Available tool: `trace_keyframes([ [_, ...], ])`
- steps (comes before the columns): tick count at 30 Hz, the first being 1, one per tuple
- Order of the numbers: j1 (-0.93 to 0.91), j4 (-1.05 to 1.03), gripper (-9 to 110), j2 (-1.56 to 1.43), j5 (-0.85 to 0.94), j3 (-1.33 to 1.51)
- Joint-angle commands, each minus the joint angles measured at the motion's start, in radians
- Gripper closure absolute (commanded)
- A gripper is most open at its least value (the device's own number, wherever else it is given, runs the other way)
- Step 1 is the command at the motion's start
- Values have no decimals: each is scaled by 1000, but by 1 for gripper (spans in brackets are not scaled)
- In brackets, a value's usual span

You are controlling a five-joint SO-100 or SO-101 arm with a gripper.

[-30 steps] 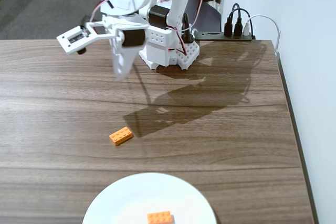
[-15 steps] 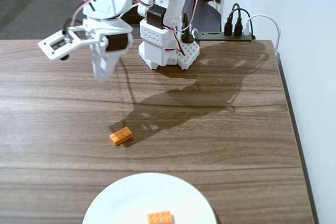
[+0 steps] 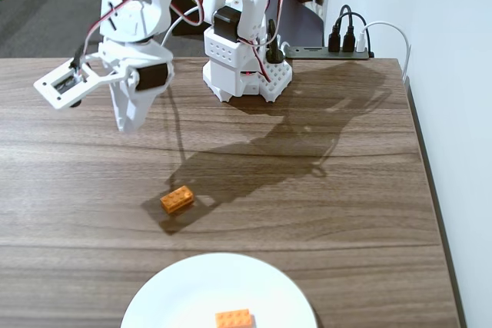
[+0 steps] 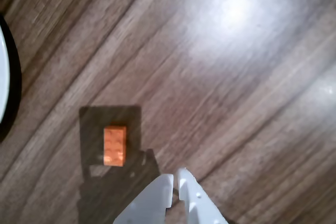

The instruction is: Grasp a lego block and put it on the plate.

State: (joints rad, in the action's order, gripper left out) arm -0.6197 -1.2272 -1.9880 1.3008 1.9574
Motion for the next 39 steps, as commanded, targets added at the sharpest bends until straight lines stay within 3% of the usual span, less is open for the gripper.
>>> trace_keyframes([
  [1, 17, -23, 101, 20, -69, -69],
  [18, 126, -41, 101, 275, -270, -164],
  [28, 178, -26, 96, 295, -249, -166],
  [32, 176, -26, 82, 298, -224, -166],
  [34, 172, -25, 69, 299, -224, -167],
  [39, 175, -49, 61, 313, -172, -167],
])
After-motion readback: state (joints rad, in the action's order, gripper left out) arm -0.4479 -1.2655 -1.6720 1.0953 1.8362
